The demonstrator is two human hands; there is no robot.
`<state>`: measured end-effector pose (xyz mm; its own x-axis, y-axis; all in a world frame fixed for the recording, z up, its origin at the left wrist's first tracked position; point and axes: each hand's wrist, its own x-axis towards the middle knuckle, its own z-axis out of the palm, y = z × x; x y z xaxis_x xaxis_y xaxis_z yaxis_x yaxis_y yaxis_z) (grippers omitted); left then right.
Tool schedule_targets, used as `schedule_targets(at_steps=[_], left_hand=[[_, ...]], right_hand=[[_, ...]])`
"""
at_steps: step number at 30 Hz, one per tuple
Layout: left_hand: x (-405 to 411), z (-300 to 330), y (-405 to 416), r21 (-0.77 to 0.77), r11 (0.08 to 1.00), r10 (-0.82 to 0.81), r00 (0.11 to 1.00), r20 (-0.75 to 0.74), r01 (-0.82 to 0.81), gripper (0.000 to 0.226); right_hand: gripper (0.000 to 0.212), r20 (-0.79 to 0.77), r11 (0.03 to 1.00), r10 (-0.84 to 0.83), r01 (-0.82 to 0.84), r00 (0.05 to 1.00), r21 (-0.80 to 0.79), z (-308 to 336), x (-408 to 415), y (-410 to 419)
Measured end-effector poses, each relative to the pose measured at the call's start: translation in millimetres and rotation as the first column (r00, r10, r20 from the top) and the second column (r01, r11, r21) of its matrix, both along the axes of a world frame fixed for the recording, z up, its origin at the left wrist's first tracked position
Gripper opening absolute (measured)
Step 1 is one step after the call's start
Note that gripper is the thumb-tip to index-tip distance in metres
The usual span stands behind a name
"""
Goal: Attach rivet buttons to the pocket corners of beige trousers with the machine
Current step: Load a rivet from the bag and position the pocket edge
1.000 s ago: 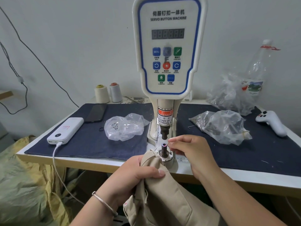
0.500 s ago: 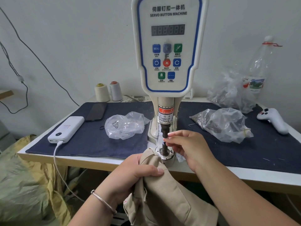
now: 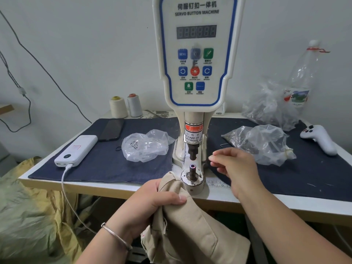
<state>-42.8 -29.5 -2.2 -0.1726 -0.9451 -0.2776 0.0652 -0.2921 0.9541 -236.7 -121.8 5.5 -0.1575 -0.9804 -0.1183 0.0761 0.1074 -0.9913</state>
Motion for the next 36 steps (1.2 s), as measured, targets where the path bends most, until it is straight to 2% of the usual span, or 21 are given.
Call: schedule_targets(at_steps=[5,7,10,12,14,16,17,20,22,24,25,26,27,29,30,34,36], left_hand=[[4.4,-4.7,0.2,-0.003,1.0,-0.008,1.0,-0.011,0.008,0.046],[7.0,-7.6,-1.0,-0.004,1.0,-0.016,1.0,-0.015,0.016,0.047],[7.7,-10.0,-2.9,-0.014,1.0,-0.023,1.0,-0.014,0.022,0.05],[6.1,-10.1,-3.5,-0.018,0.999,-0.029,0.999,-0.012,0.029,0.055],[4.6,-9.8,-3.9,-0.019,1.0,-0.025,1.0,0.0,0.025,0.06],[3.1,-8.7,-3.8,-0.018,1.0,-0.022,1.0,0.007,0.022,0.06],[2.6,-8.5,-3.9,-0.018,1.0,-0.024,1.0,0.011,0.024,0.059],[3.3,-10.2,-5.6,-0.019,0.999,-0.035,0.999,0.019,0.035,0.054],[4.2,-11.1,-7.1,-0.016,0.999,-0.046,0.999,0.024,0.046,0.05],[3.4,-10.5,-8.8,-0.012,0.998,-0.065,0.998,0.028,0.065,0.051],[2.2,-9.3,-9.4,-0.012,0.998,-0.069,0.997,0.028,0.07,0.052],[0.9,-8.3,-10.1,-0.014,0.997,-0.071,0.997,0.029,0.071,0.053],[-0.2,-7.7,-11.0,-0.017,0.997,-0.072,0.997,0.03,0.073,0.052],[-2.1,-7.0,-12.7,-0.021,0.996,-0.081,0.996,0.028,0.081,0.048],[-2.6,-7.2,-13.4,-0.02,0.996,-0.087,0.996,0.028,0.088,0.046],[-3.8,-7.7,-16.0,-0.014,0.995,-0.097,0.995,0.035,0.098,0.048],[-3.7,-7.3,-16.6,-0.016,0.995,-0.095,0.995,0.038,0.096,0.046]], right_hand=[[0.015,-0.244,0.969,-0.179,0.127,0.953,-0.213,-7.3,-36.4,-13.9],[0.012,-0.44,0.904,-0.361,0.193,0.822,-0.382,-9.8,-56.8,-20.1],[0.009,-0.622,0.8,-0.565,0.177,0.542,-0.573,-13.4,-87.0,-30.4],[0.015,-0.758,0.84,-0.526,0.099,0.386,-0.533,-18.3,-102.0,-41.8],[0.021,-0.908,0.936,-0.351,0.048,0.227,-0.35,-23.7,-108.5,-54.1],[0.023,-0.978,0.981,-0.192,0.005,0.08,-0.193,-24.9,-105.6,-66.2],[0.024,-0.988,0.988,-0.147,-0.034,0.045,-0.149,-24.2,-104.1,-70.5],[0.026,-0.998,0.975,-0.044,-0.217,0.046,-0.053,-21.4,-104.2,-81.1],[0.025,-0.999,0.966,0.026,-0.26,0.027,0.018,-15.6,-102.1,-90.0],[0.029,-0.974,0.965,0.222,-0.149,0.041,0.214,-4.1,-97.9,-102.9],[0.037,-0.926,0.925,0.374,-0.091,0.05,0.369,1.2,-96.9,-107.7],[0.042,-0.899,0.901,0.433,-0.059,0.064,0.429,4.2,-95.8,-110.0],[0.038,-0.914,0.919,0.394,-0.05,0.099,0.391,4.0,-95.1,-111.6],[0.023,-0.984,0.982,0.167,-0.094,0.053,0.162,-0.1,-92.7,-112.8],[0.022,-0.993,0.987,0.119,-0.108,0.016,0.117,-3.6,-91.6,-109.6],[0.023,-0.991,0.989,0.131,-0.073,0.03,0.129,-3.5,-84.6,-110.3],[0.022,-0.99,0.988,0.139,-0.074,0.005,0.138,0.2,-83.2,-111.1]])
